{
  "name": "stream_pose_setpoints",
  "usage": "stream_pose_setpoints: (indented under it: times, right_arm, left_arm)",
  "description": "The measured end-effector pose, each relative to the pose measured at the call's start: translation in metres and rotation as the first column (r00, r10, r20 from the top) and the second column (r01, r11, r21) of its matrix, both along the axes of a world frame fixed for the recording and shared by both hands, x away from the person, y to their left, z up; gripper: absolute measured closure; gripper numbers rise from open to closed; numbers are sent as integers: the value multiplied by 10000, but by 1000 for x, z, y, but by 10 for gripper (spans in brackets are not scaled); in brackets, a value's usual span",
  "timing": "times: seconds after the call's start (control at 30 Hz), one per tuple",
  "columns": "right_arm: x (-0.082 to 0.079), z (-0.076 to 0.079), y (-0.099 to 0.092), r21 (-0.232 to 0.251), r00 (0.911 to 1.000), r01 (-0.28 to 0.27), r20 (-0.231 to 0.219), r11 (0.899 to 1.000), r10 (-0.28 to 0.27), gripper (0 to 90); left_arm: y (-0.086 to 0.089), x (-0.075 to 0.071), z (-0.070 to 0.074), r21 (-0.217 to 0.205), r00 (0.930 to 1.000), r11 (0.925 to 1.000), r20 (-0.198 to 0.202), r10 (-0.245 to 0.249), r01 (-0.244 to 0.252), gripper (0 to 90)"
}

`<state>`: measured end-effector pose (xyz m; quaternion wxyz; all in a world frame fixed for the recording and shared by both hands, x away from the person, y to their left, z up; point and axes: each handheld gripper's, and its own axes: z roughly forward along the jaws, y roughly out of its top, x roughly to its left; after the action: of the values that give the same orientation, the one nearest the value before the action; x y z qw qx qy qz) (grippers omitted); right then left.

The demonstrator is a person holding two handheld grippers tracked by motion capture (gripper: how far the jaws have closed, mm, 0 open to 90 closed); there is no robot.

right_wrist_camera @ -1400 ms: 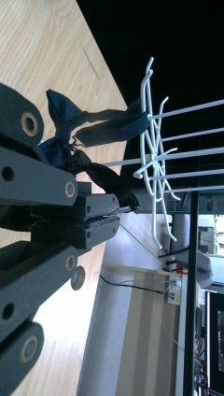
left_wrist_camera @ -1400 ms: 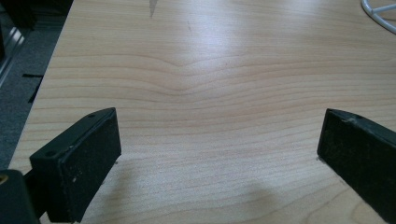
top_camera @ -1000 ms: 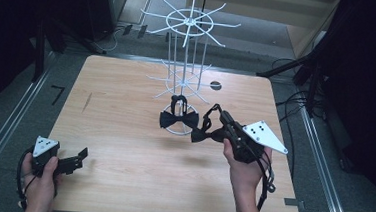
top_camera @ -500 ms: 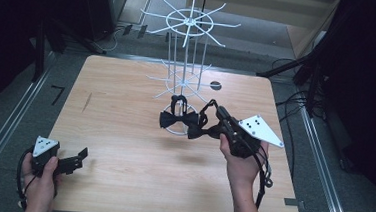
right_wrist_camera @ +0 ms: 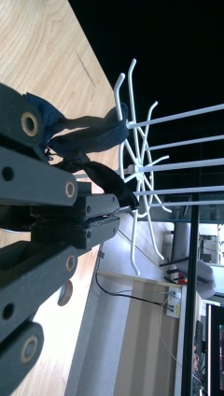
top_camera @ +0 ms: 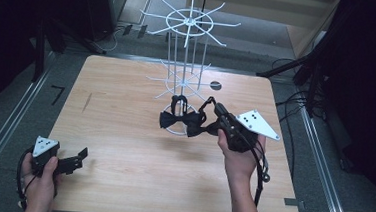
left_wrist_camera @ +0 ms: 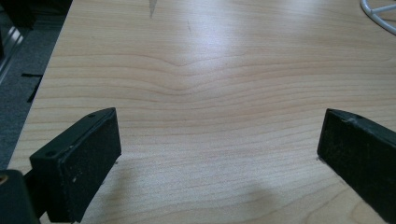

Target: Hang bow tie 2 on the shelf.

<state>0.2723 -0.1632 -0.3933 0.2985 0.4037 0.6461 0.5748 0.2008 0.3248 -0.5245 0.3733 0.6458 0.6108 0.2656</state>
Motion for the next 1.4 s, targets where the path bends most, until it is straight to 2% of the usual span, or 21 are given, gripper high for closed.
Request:
stream_pose_setpoints:
  times: [0.33, 0.5, 0.67, 0.93, 1.4]
  right_arm:
    - [7, -2, 3, 22, 9999, -44, -133, 10000, 45, 894]
    - [10, -3, 2, 202, 9996, -77, -275, 9998, 82, 893]
    - [11, -1, -5, 489, 9998, 63, -181, 9988, -55, 893]
    - [15, 7, -10, 468, 9998, 192, -9, 9987, -191, 894]
    - [34, -14, -8, 591, 9967, 212, -797, 9980, -164, 893]
  left_arm:
    - [0, 0, 0, -8, 10000, 10000, 27, -7, 7, 0]
    - [0, 0, 0, -15, 10000, 10000, 16, 5, -4, 0]
    - [0, 0, 0, -29, 10000, 10000, -7, 4, -4, 0]
    - [0, 0, 0, -8, 10000, 10000, 15, -11, 11, 0]
    - [0, 0, 0, -33, 10000, 10000, -30, -20, 20, 0]
